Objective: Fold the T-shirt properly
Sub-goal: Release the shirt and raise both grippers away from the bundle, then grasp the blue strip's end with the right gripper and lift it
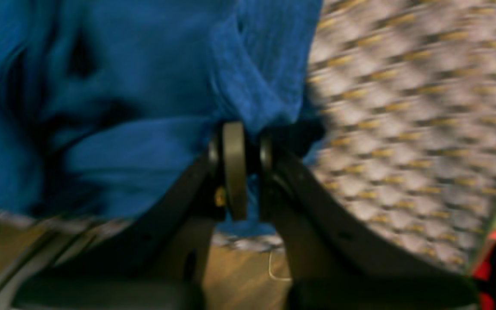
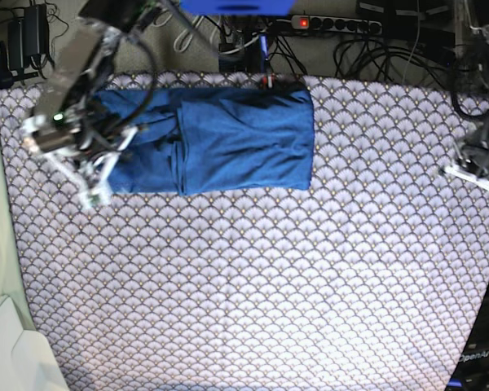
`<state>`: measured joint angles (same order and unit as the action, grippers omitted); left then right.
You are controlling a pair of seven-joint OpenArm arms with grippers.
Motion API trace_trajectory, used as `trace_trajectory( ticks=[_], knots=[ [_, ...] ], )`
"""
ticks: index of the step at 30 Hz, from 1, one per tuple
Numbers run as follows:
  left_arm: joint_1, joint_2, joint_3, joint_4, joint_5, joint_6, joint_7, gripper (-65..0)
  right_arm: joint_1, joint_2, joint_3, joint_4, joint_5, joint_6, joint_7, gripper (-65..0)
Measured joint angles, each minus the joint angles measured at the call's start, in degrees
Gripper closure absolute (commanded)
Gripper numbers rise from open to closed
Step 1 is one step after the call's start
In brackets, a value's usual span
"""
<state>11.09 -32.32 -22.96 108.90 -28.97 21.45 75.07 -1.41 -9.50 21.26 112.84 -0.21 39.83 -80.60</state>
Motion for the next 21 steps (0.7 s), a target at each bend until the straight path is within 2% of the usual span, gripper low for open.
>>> trace_trajectory(
  ticks=[7, 11, 14, 15, 21],
  knots=[
    [-0.35, -4.55, -4.31, -0.22, -0.20, 0.00, -0.02, 0.0, -1.75, 0.59, -8.13, 0.00, -0.15, 0.00, 0.04, 0.0],
    [-0.33, -5.79, -6.69, -0.26, 0.11, 0.00, -0.04, 0.0, -1.03, 0.55, -9.79, 0.04, 8.44, 0.00, 0.24, 0.0],
    [-0.33, -5.77, -8.13, -0.28, -0.09, -0.02, 0.09, 0.0, -1.79, 0.98, -14.99, 0.00, 11.26, 0.00, 0.98, 0.0],
    [-0.33, -5.77, -8.59, -0.28, 0.00, -0.02, 0.13, 0.0, -2.19, 1.05, -17.77, 0.00, 12.02, -0.85, 2.54, 0.0],
    [-0.31, -5.77, -8.87, -0.07, 0.04, 0.00, 0.13, 0.0, -3.67, 0.85, -32.57, -0.52, 12.85, -11.76, 10.73, 0.0]
  ],
)
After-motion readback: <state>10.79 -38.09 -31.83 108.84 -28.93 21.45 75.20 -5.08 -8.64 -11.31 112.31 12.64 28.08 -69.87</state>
